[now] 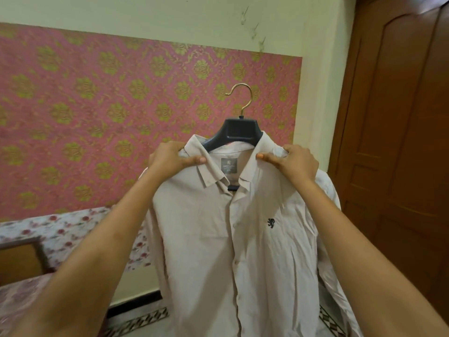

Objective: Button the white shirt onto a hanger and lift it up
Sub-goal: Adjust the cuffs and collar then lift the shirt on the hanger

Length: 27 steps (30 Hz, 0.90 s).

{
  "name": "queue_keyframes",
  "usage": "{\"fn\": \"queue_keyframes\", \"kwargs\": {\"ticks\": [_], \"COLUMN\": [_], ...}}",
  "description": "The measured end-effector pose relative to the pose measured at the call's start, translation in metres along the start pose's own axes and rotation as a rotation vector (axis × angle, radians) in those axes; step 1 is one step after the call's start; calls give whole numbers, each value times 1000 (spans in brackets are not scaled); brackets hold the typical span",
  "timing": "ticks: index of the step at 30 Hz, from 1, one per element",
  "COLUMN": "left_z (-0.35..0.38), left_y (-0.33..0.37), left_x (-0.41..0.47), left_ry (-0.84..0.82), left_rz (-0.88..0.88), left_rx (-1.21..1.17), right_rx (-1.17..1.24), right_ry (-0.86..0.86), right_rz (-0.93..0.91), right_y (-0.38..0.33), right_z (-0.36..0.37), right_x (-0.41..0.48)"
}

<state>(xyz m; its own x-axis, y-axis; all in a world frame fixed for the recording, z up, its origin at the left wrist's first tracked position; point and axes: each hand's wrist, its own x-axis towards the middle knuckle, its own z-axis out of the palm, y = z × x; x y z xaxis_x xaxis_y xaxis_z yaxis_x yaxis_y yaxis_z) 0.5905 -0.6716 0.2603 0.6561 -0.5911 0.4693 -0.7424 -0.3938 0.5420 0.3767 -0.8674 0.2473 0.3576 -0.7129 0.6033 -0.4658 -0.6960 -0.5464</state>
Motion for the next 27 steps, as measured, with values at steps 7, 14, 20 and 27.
{"fn": "queue_keyframes", "kwargs": {"ticks": [7, 14, 20, 27], "left_z": [58, 109, 156, 201], "left_y": [7, 25, 40, 61], "left_x": [135, 277, 382, 496], "left_ry": [14, 55, 114, 238], "left_rz": [43, 137, 142, 136], "left_rx": [136, 266, 281, 279], "right_rx": [-40, -98, -124, -37], "right_ry": [1, 41, 71, 92], "right_rz": [44, -13, -65, -109], "right_y": [31, 71, 104, 126], "right_z": [65, 117, 157, 192], "right_x": [124, 250, 352, 482]}}
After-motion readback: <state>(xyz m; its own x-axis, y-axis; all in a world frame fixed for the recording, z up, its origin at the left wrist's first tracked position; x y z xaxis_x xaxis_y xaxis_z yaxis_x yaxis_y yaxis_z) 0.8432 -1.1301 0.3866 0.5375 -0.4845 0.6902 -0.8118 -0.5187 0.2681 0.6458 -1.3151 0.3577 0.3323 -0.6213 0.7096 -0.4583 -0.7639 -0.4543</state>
